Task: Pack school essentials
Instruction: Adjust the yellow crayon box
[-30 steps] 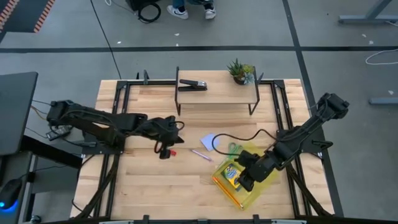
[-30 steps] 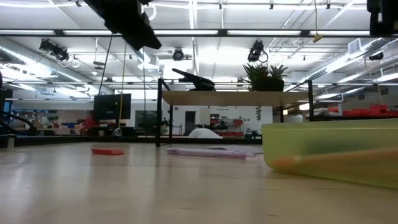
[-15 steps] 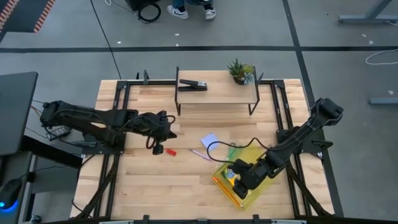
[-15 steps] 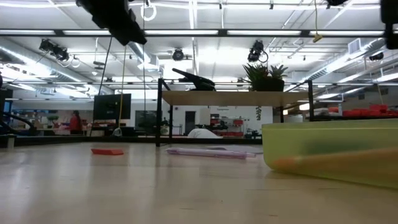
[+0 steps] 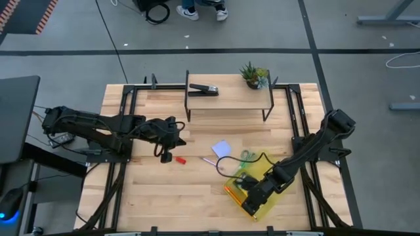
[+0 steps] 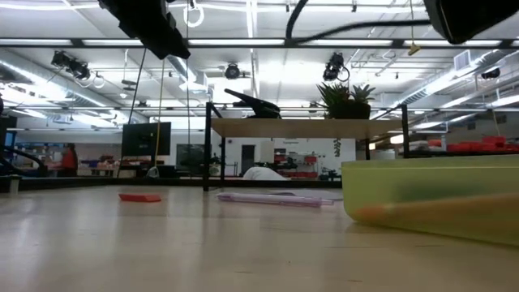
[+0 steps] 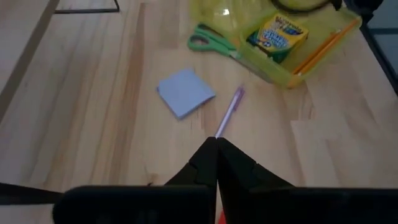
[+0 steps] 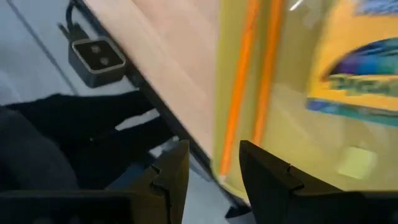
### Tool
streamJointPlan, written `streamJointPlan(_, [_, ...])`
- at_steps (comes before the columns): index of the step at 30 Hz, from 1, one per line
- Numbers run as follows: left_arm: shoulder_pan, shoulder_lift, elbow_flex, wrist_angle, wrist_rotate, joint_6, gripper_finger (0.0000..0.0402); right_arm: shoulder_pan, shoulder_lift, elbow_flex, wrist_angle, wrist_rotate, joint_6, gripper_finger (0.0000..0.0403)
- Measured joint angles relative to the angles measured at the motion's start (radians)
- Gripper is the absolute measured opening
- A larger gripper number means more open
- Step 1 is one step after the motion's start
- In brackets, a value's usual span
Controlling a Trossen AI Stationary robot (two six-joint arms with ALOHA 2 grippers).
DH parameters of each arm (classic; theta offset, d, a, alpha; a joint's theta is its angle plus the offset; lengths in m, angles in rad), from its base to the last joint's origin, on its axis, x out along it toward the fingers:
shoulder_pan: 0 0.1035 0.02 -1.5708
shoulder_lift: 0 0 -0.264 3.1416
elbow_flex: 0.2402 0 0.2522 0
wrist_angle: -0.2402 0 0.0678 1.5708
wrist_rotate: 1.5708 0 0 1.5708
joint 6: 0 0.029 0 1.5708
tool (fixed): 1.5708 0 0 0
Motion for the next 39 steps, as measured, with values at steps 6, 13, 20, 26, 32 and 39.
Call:
streamJointPlan(6, [0.0, 0.0, 0.0, -0.009, 0.0, -0.009, 0.0015, 0.005, 0.048, 0.0, 0.057, -0.071, 0.02, 0.0148])
streamJointPlan(13, [0.001, 0.0, 0.0, -0.008, 0.0, 0.0, 0.0022, 0.028, 0.046, -0.04, 0.082, -0.087, 0.046, 0.0146])
streamJointPlan(20, [0.001, 0.0, 0.0, -0.008, 0.0, 0.003, 0.0009, 0.033, 0.046, -0.074, 0.174, -0.08, 0.028, 0.0142])
streamJointPlan(26, [0.001, 0.0, 0.0, -0.008, 0.0, 0.002, 0.0018, 0.033, 0.046, -0.08, 0.173, -0.089, 0.02, 0.0142])
streamJointPlan(32, [0.001, 0.0, 0.0, -0.008, 0.0, 0.002, 0.0023, 0.038, 0.046, -0.158, 0.296, -0.105, 0.076, 0.0142])
streamJointPlan(39, [0.001, 0.0, 0.0, -0.008, 0.0, 0.0, 0.0009, 0.039, 0.046, -0.211, 0.428, -0.106, 0.101, 0.0142])
